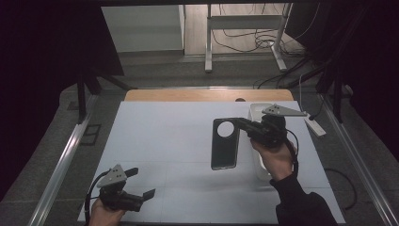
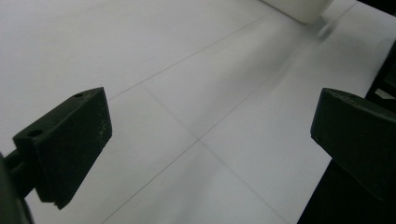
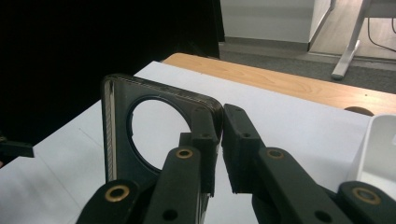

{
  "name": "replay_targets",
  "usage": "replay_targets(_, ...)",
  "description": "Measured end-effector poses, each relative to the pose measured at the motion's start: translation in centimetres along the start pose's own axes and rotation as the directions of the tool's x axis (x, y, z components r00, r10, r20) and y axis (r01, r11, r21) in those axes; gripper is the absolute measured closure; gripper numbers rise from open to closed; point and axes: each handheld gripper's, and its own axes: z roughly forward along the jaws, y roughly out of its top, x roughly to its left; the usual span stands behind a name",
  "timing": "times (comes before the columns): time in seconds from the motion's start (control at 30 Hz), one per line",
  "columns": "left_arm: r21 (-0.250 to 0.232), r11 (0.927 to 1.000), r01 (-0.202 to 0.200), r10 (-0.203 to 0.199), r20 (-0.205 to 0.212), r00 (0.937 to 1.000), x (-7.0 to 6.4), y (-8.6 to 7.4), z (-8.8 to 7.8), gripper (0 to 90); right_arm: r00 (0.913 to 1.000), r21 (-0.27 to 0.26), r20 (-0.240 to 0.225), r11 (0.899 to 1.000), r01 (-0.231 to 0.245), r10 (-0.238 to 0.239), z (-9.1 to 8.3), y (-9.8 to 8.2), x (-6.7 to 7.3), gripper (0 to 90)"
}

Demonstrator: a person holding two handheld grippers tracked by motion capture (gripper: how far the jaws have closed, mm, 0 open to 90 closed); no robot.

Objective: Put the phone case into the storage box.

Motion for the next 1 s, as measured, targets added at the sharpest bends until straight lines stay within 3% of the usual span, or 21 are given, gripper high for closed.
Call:
replay_targets(0.57,0.054,0.9980,0.032,-0.027,-0.088,0.9958,0.8,-2.1,-1.6,0.0,0.9987,-0.009,0.050,1.000,-0.001,0.001,0.0,0.9,-1.7,83.4)
replay_targets(1.0,0.072,0.9968,0.035,-0.027,-0.115,0.9929,0.9,-2.4,-1.6,0.0,0.9954,-0.032,0.095,0.999,0.017,-0.014,-0.4,1.9,-3.2,83.4)
